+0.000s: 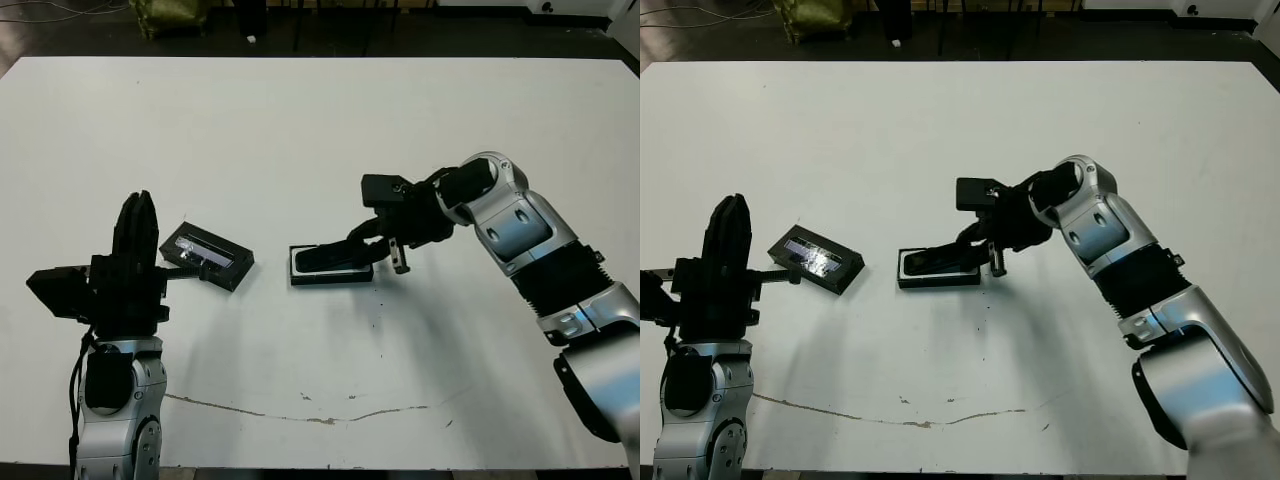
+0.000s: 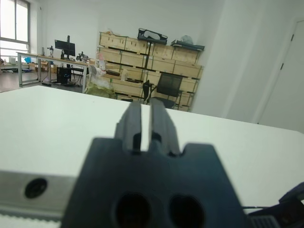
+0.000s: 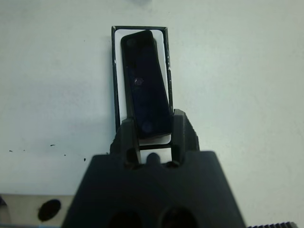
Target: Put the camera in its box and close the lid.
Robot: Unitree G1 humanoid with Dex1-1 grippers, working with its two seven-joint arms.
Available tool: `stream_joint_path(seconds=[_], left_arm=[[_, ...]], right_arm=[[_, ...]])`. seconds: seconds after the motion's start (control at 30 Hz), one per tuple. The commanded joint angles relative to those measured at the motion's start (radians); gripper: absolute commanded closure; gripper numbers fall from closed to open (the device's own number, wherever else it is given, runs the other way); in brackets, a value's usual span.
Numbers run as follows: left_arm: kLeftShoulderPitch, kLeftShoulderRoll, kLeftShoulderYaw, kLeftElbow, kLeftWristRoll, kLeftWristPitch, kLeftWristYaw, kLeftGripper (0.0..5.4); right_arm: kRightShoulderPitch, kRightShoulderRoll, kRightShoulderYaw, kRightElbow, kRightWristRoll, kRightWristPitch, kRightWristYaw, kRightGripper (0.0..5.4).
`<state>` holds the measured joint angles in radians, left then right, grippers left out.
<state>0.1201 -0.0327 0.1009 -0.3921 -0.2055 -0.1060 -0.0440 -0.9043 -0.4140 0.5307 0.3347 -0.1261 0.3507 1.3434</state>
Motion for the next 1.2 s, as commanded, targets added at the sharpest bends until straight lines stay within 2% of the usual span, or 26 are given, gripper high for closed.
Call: stream_joint_path(seconds=[0.03, 0.5, 0.7, 0.87, 1.07, 1.2], left_arm=[[0.018, 0.002, 0.002, 0.010, -0.001, 0.001, 0.000, 5.40], [0.017, 0.000, 0.002, 0.005, 0.001, 0.009, 0.005, 5.40], [0.016, 0.002, 0.004, 0.003, 0.001, 0.011, 0.005, 5.40], [0.012, 0.000, 0.005, 0.010, -0.009, 0.005, -0.001, 5.40], [0.010, 0.000, 0.004, 0.013, -0.004, 0.002, 0.000, 5.40], [0.011, 0.000, 0.005, 0.013, -0.006, 0.004, 0.001, 5.40]], right_arm=[[0.013, 0.019, 0.029, -0.025, 0.000, 0.023, 0.018, 5.29], [0.028, 0.028, 0.062, -0.056, -0.005, 0.032, 0.023, 5.29], [0.015, 0.013, 0.053, -0.041, -0.010, 0.017, 0.027, 5.29], [-0.003, 0.010, 0.057, -0.029, -0.017, 0.037, 0.034, 5.29], [-0.001, 0.013, 0.062, -0.021, -0.011, 0.010, 0.043, 5.29], [-0.010, 0.015, 0.076, -0.013, -0.014, 0.029, 0.061, 5.29]])
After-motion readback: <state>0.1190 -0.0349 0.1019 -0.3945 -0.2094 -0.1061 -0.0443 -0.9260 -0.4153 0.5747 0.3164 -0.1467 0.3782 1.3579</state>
